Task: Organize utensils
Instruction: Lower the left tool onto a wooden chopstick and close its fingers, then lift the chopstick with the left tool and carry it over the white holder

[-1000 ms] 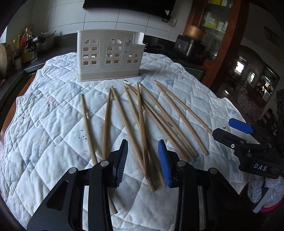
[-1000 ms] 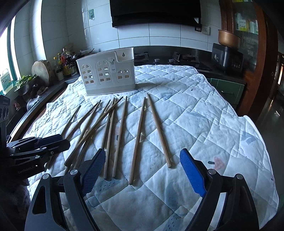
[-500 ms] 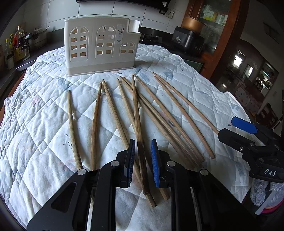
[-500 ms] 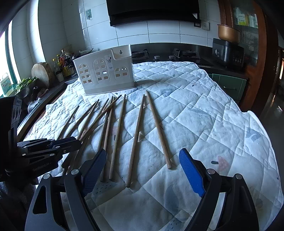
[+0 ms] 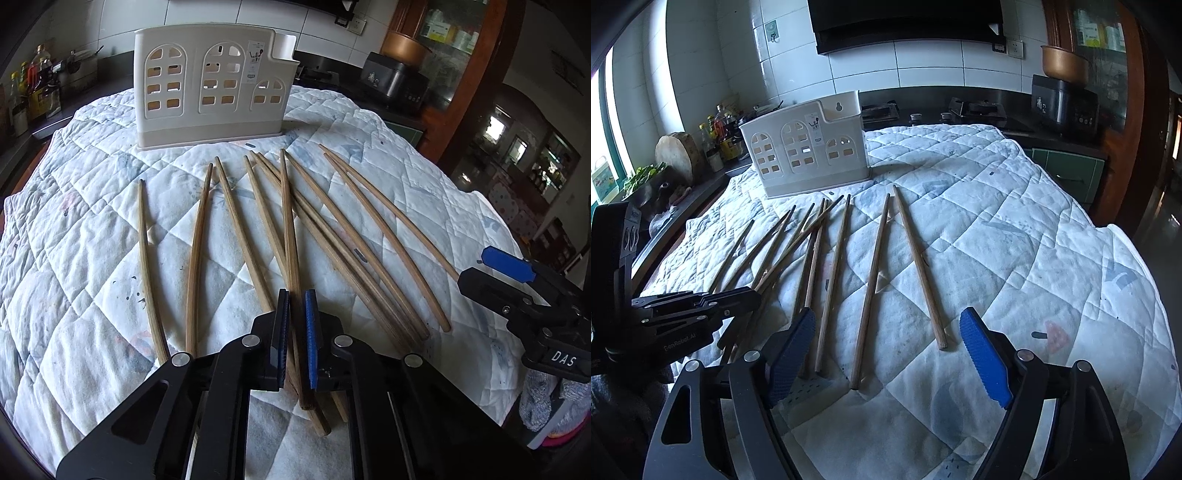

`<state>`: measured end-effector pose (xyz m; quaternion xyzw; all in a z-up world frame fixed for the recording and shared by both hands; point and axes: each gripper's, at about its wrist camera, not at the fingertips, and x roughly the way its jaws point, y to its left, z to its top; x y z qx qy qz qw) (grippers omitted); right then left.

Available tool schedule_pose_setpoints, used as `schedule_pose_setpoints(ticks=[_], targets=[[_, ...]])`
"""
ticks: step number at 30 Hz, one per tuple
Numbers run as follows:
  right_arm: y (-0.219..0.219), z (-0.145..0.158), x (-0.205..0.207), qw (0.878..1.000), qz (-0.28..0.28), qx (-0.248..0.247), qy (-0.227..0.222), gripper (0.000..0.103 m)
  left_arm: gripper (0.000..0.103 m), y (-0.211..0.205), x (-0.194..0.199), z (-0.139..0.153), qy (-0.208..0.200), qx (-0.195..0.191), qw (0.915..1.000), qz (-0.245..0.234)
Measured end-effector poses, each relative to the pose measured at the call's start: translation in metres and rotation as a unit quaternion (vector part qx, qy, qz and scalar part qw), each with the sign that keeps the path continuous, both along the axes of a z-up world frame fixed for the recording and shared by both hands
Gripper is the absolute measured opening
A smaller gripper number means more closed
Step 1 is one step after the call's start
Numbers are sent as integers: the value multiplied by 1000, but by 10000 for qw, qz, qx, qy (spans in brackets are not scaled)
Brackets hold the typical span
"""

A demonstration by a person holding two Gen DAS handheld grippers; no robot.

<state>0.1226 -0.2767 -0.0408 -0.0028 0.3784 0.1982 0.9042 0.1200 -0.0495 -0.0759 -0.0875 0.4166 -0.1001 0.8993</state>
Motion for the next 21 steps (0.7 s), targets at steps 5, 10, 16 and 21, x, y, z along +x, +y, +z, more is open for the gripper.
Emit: schedule_pose_setpoints(ticks=[5,10,16,21], targets=[[-4,-2,1,10000,-30,-7,41,73,6,5,-6,8,-109,-37,9999,71],[-3,-5,0,9999,27,22,108,63,6,10,-11,24,-327,-42,9994,103],[10,-11,-2,9994,222,118,227,46,6,17,-16,42,-565,-53,9983,143],[19,-19,3,9991,223,134,339,36,6,23,-17,53,-703,-50,9974,159]])
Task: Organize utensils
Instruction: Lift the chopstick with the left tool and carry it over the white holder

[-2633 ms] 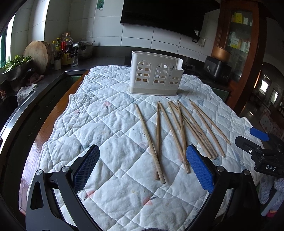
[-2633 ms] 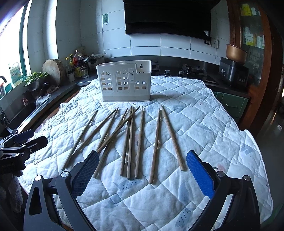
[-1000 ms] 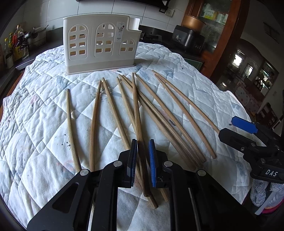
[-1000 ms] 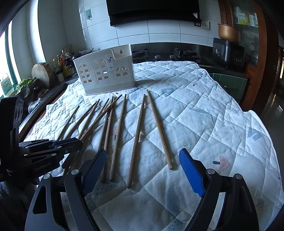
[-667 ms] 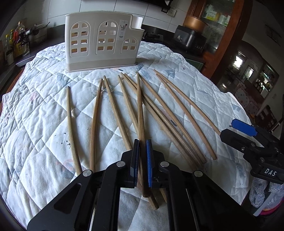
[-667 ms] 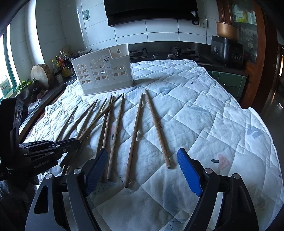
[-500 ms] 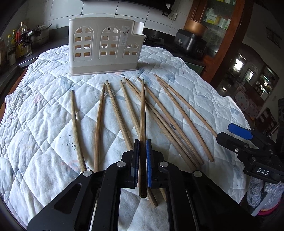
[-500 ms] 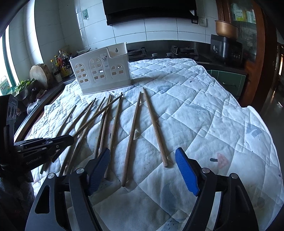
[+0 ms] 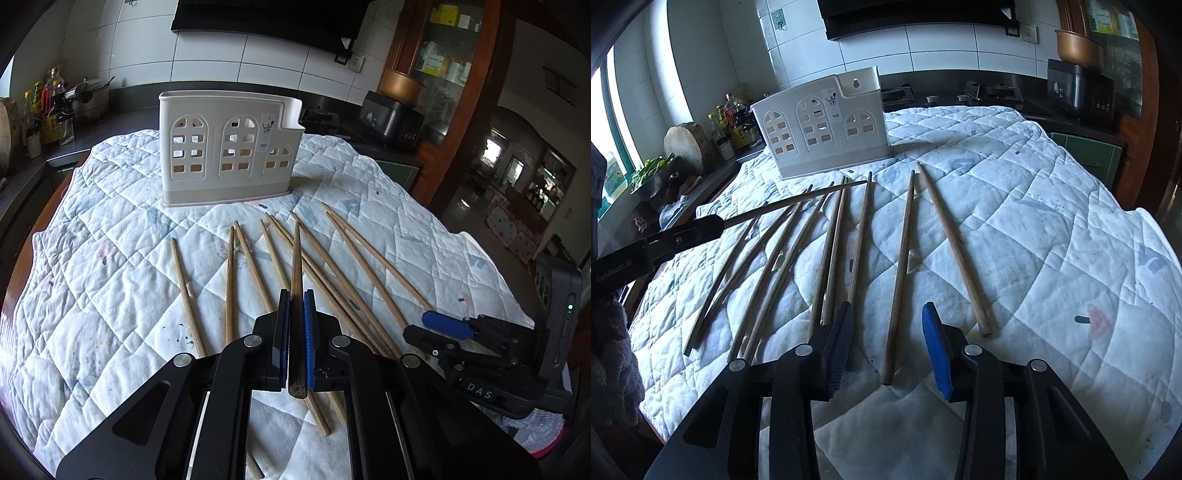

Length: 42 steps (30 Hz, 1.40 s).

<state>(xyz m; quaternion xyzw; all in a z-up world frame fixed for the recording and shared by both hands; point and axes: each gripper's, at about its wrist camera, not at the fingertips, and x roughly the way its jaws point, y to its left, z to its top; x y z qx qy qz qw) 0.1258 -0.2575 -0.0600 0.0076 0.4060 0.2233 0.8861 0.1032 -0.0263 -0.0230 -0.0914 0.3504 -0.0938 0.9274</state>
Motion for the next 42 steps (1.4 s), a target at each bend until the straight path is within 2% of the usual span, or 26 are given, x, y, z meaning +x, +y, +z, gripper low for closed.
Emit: schedule_pose_setpoints(ticks=[4,11,15,21,28,42], targets=[[3,-7,7,9999,-80,-52,114,30,6,3,0,5,-76,-23,10000,3],[5,-12,6,9994,-231,-257,70,8,6,7,1,9,-138,-19,9999,-12],[0,1,2,9992,-304,-197,-145,7,6,10,0,15,-201,-1,9998,9],[-9,46,0,9970,-296,-39,-714,7,6,16,0,29,-345,-51,9994,25],[-6,107,27,9930,43,144,-1171,7,6,24,10,58,-516,-56,9986,-43],[23,214,95,9869,842,68,-1376,7,6,46,45,122,-759,279,9967,-40]])
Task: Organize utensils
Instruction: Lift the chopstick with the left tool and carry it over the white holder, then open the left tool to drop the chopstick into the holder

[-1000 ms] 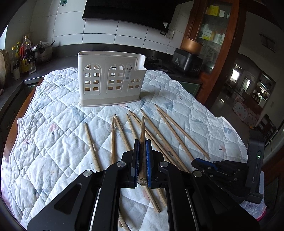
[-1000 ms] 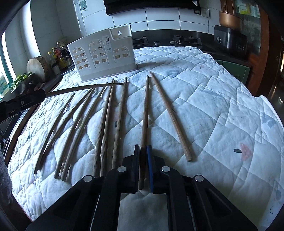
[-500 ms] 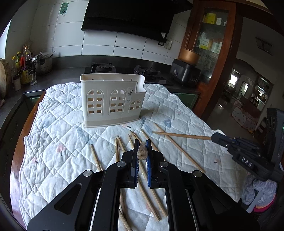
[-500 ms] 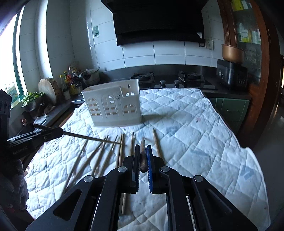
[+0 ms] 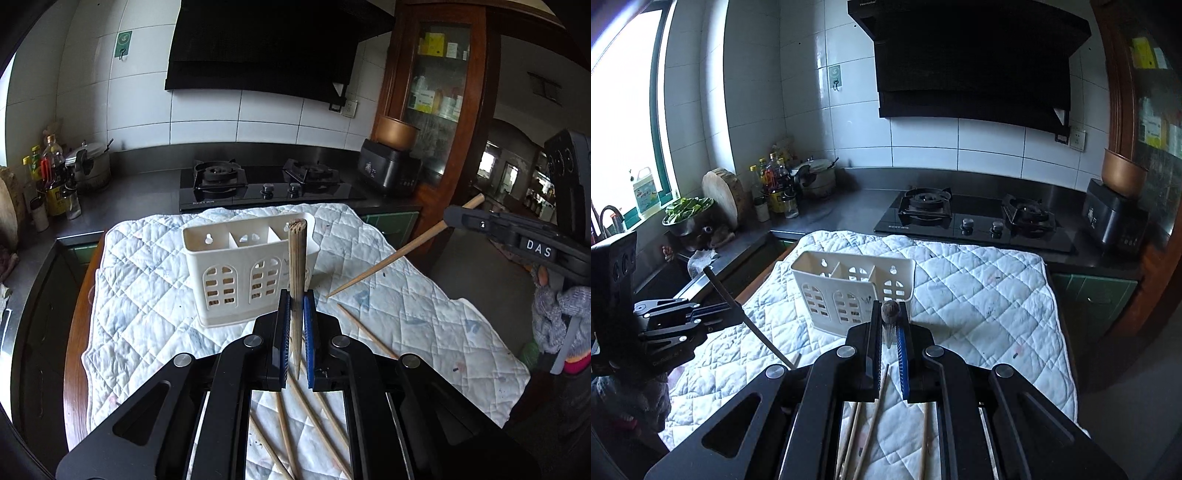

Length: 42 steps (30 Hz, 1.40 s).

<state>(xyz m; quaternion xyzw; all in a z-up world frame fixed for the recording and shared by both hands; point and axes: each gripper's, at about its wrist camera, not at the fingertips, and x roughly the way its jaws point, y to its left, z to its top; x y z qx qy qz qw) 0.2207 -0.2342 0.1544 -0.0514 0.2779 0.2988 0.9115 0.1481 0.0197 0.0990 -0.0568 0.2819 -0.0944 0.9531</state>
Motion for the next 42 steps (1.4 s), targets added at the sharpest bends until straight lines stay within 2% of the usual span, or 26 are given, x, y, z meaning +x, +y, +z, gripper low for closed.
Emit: schedule_pose_setpoints(ticks=[7,12,16,20,26,31,35,40,42], targets=[[14,40,24,10000,48,-18,-31,7,6,13,7,54,-518,127,9985,152],[31,46,44,9998,3,-217,-10,7,5,24,23,96,-920,239,9946,410],[42,45,57,9996,-13,-289,9,7,6,28,40,112,-1187,515,9888,739],[53,37,71,9992,-3,-368,140,7,6,37,61,106,-1020,431,9902,851],[66,13,86,9979,73,-513,383,7,6,53,90,73,-597,352,9923,1026],[71,-4,93,9971,85,-545,526,7,6,64,101,47,-271,224,9942,1013],[71,-12,97,9972,67,-478,570,9,9,65,102,40,-178,192,9942,1042],[65,-9,91,9983,0,-393,441,26,10,61,93,44,-217,207,9939,1056],[61,-4,86,9986,-18,-363,389,29,23,61,85,48,-283,215,9933,1098]])
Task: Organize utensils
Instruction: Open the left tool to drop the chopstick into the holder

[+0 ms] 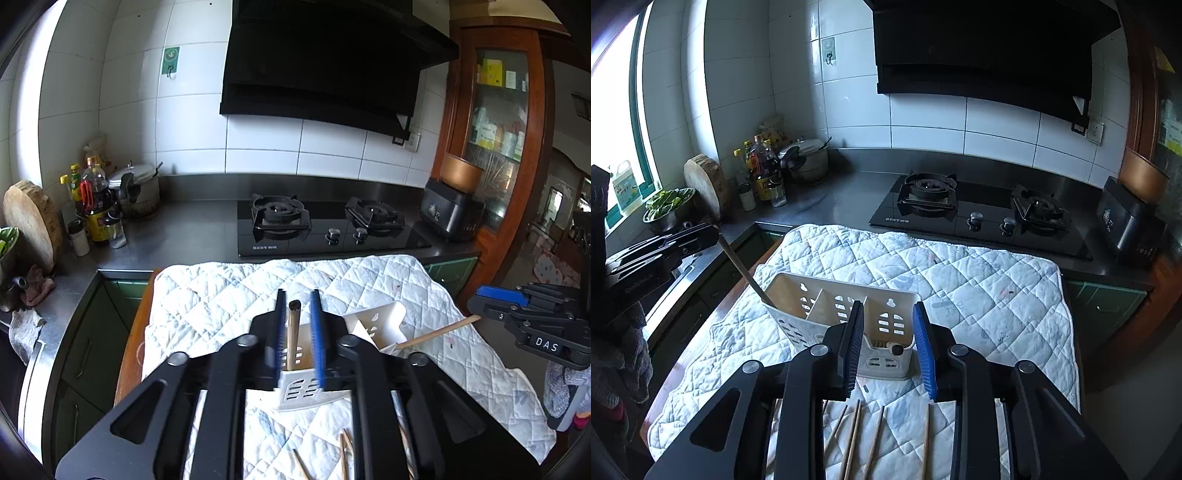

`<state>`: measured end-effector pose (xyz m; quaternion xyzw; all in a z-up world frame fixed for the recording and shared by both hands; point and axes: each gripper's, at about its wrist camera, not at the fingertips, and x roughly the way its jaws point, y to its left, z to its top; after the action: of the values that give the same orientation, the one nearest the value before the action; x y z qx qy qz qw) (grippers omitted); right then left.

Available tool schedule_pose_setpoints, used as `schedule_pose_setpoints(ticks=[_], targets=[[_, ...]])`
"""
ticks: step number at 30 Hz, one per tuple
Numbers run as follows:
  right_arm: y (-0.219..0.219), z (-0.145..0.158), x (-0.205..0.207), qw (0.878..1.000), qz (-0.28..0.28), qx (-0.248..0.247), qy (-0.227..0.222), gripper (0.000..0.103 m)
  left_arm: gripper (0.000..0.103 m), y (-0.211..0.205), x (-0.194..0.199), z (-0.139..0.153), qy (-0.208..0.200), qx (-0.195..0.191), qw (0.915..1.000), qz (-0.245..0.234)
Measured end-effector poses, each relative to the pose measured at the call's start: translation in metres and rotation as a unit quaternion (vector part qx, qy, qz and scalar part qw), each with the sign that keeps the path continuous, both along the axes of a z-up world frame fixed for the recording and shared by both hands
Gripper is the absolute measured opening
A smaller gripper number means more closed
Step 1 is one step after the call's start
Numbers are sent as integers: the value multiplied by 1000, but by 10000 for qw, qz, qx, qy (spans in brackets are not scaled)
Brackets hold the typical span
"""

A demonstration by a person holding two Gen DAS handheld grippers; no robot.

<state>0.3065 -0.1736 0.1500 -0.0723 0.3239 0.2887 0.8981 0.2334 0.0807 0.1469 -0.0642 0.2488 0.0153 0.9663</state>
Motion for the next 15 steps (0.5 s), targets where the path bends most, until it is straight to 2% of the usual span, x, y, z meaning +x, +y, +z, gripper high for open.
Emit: schedule_pose_setpoints(ticks=[1,6,8,15], targets=[[-2,2,-4,10000,-11,3,-45,30,34,0,-6,2,-47,-2,10000,37],[-18,9,-33,9996,-23,130,-232,40,35,-6,-36,6,-176,3,9998,-6],[-26,7,-46,9994,-20,213,-257,43,38,-9,-50,2,-181,-29,9998,-11],[-55,-23,-89,9991,-100,353,-225,49,47,-17,-95,-33,10,-288,9996,-21]])
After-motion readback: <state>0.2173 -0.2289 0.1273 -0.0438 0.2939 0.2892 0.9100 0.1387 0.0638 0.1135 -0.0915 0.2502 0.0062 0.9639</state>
